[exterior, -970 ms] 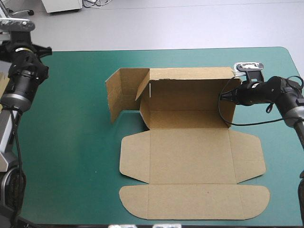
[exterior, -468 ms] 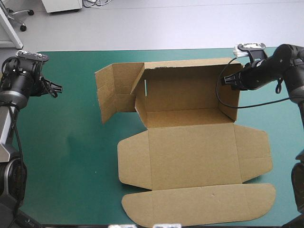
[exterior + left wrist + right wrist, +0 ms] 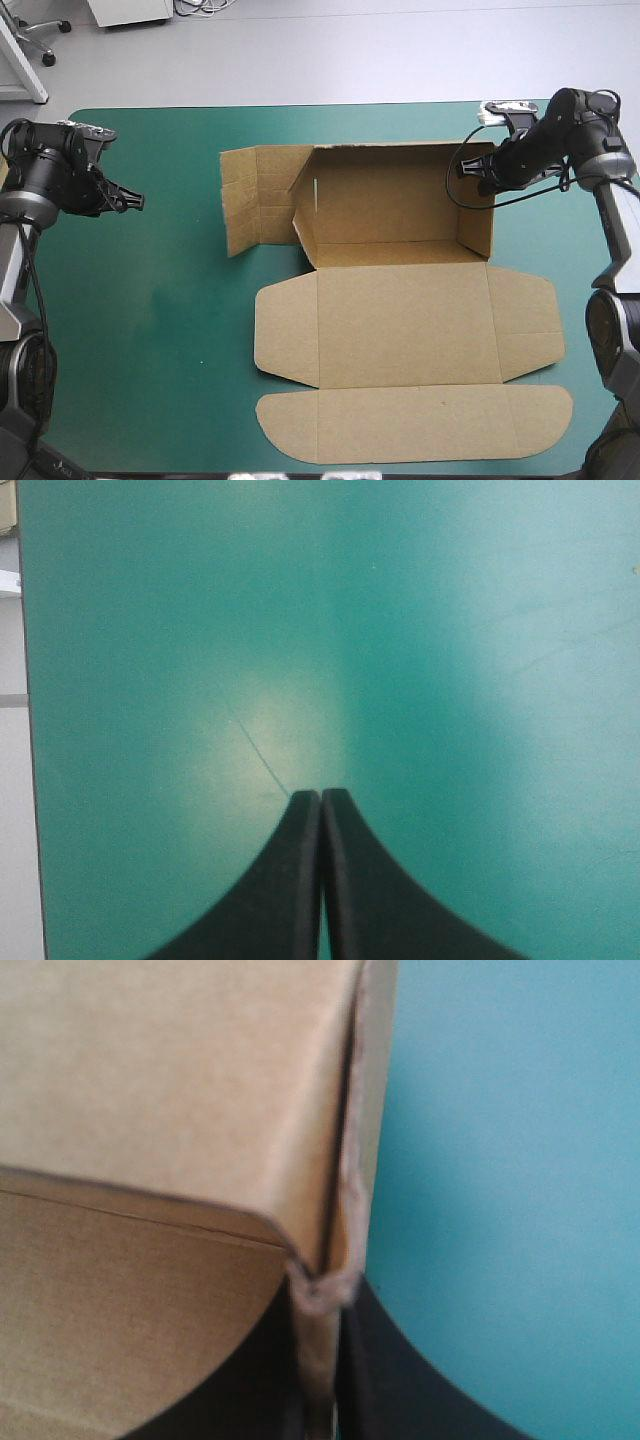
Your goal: Fold the box
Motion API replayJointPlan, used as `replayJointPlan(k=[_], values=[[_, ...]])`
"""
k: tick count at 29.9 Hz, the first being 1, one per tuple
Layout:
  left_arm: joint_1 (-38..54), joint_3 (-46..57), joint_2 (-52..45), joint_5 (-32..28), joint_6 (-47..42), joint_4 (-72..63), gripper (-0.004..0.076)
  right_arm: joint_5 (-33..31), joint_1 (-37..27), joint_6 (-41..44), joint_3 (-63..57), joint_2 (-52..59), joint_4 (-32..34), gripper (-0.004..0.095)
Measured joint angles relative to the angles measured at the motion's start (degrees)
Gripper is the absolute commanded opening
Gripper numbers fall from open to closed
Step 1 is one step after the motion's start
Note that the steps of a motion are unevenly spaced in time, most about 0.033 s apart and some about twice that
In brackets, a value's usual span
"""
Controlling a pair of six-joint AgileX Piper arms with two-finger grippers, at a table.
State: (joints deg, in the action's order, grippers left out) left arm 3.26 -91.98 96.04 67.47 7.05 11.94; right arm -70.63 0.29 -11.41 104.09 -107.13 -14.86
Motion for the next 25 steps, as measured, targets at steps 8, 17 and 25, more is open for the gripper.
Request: replayJointPlan(k=[8,17,25], values=[[0.0,-0.05,0.0,0.0,0.27,-1.64,-0.0014,3.49,0.34,-1.39,0.38,-1.02,-0.41,0.02],[0.0,-0.04,0.0,0.0,0.39,-2.05,-0.0014,7.81,0.75,-2.16,0.38,-1.61,-0.59,0.0581],[0.0,-0.04,0.0,0.57,0.85,-2.27,-0.0014,9.93,0.75,-3.31,1.1,-1.71,-0.54,0.0603]])
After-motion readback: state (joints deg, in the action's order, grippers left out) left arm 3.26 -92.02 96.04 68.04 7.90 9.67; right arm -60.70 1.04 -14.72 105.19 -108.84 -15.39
